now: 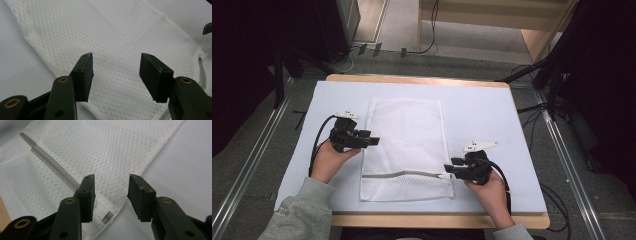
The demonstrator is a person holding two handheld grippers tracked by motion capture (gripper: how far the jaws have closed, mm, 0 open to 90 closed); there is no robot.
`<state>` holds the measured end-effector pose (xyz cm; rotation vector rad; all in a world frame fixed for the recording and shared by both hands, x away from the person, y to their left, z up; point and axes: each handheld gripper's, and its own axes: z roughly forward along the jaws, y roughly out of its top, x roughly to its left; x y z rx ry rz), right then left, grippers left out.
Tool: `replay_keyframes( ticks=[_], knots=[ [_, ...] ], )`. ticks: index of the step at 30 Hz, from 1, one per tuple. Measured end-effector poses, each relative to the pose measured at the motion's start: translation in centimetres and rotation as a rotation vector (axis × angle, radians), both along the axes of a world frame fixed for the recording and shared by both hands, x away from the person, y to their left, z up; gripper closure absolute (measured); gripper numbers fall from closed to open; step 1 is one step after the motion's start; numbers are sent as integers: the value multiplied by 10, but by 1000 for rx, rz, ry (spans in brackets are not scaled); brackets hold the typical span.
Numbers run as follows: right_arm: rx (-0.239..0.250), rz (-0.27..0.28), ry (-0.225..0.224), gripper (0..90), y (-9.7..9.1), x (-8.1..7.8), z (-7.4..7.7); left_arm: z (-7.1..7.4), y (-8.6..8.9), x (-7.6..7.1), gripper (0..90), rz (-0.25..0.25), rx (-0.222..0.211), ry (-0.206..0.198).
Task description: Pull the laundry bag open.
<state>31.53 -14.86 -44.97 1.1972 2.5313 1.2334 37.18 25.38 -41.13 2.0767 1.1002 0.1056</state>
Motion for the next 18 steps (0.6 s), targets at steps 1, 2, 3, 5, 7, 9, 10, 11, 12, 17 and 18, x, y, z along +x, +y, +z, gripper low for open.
replay_keyframes(
  ticks=[1, 2, 3, 5, 7, 9, 10, 11, 12, 17, 18],
  knots=[
    [1, 0, 1, 587, 0, 0, 0, 0, -2, -1, 457, -6, -6, -2],
    [2, -3, 3, 588, 0, 0, 0, 1, -5, -2, 457, -17, -11, -1],
    [3, -2, 5, 591, 0, 0, 0, 1, -8, -3, 457, -30, -16, 0],
    [1, -3, 12, 593, 1, 1, -1, 0, -15, -5, 456, -48, -6, 1],
    [0, 1, 11, 596, 1, 1, -1, 0, -19, -7, 456, -62, 1, 1],
    [1, 4, 13, 601, 2, 1, -2, 0, -24, -9, 456, -72, 5, 0],
    [-1, 5, 13, 607, 2, 1, -2, 0, -26, -10, 456, -73, 6, -3],
    [-1, 5, 15, 611, 2, 1, -2, 0, -28, -11, 456, -80, 6, -5],
    [-1, 6, 18, 619, 2, 1, -2, 0, -29, -11, 457, -86, 8, -5],
    [-7, -2, 38, 676, 2, 2, -4, 0, -39, -16, 458, -107, -1, 1],
    [-7, -4, 41, 695, 2, 3, -5, -1, -41, -17, 460, -108, -6, 2]
  ],
)
